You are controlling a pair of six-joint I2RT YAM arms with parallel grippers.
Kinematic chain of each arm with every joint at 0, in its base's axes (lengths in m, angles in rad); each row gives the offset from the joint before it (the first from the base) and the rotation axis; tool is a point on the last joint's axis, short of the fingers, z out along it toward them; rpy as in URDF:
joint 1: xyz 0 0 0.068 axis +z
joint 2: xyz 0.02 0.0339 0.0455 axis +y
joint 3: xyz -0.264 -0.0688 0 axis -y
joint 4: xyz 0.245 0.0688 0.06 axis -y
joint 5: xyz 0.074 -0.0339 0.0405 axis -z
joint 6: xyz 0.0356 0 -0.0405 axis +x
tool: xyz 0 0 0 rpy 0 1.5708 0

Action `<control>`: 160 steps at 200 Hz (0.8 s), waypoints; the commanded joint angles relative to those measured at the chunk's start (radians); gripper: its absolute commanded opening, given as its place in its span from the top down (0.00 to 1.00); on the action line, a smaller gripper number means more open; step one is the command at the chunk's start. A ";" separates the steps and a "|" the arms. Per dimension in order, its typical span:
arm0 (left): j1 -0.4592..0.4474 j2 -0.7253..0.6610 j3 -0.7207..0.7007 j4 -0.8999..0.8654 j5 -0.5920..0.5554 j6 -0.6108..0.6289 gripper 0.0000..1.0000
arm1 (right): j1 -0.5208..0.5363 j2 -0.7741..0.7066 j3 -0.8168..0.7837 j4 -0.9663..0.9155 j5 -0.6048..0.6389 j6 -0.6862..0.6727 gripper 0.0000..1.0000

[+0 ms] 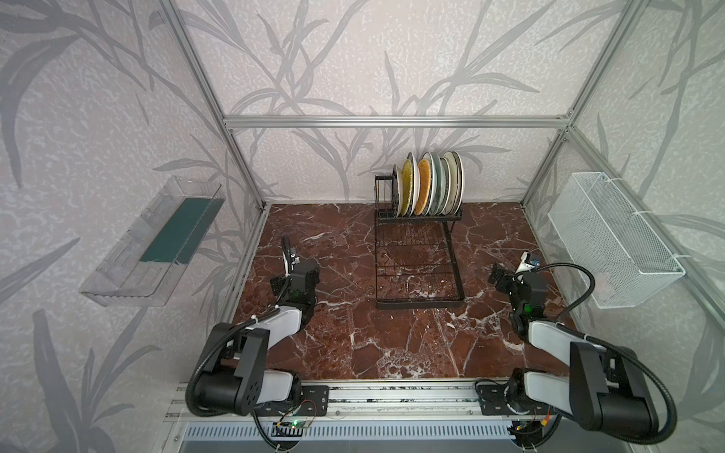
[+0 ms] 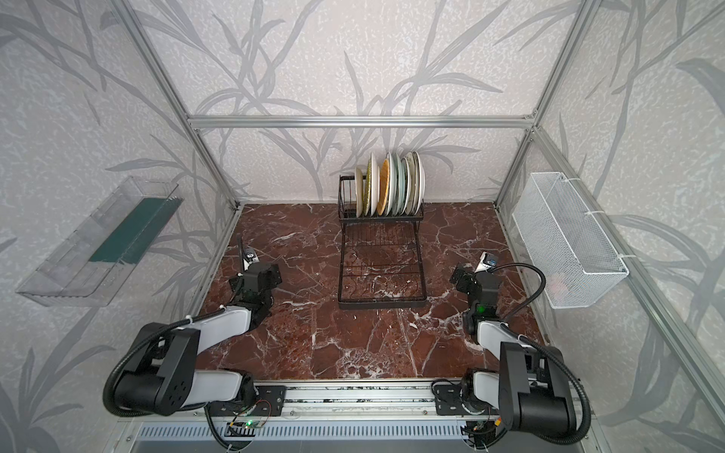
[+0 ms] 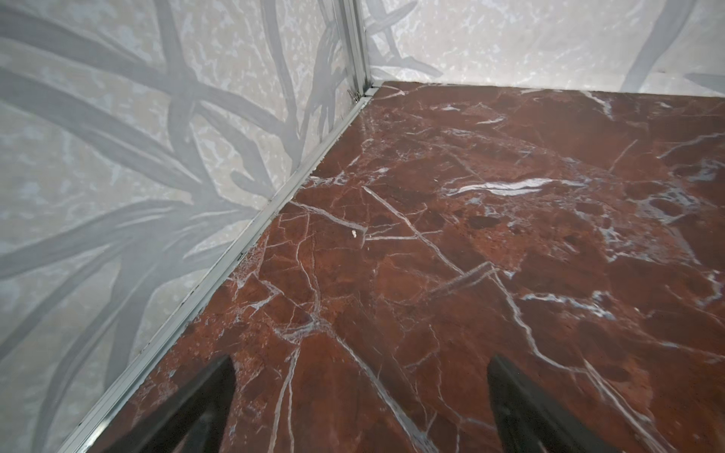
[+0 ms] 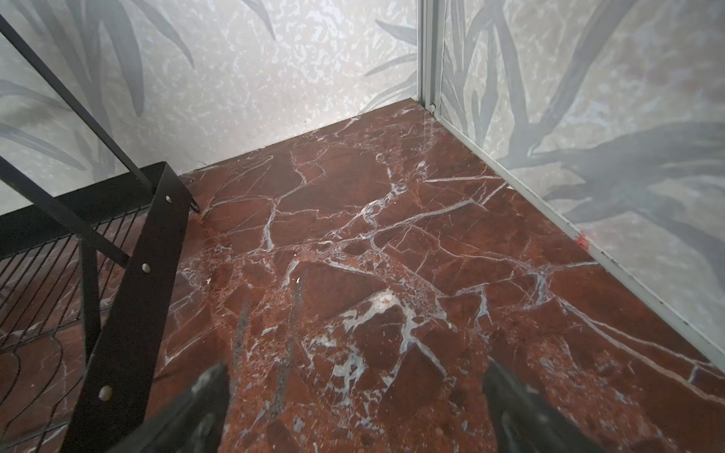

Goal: Load plates into a dish rack
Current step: Reset both arms

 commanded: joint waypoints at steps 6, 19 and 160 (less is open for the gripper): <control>0.009 0.038 -0.007 0.226 -0.019 0.101 0.01 | -0.001 0.012 0.043 0.086 -0.068 -0.052 0.01; 0.021 0.080 -0.023 0.289 0.001 0.094 0.01 | 0.003 0.015 0.033 0.124 -0.099 -0.065 0.01; 0.129 0.193 -0.064 0.474 0.235 0.070 0.01 | 0.103 -0.074 0.016 0.071 0.044 -0.228 0.01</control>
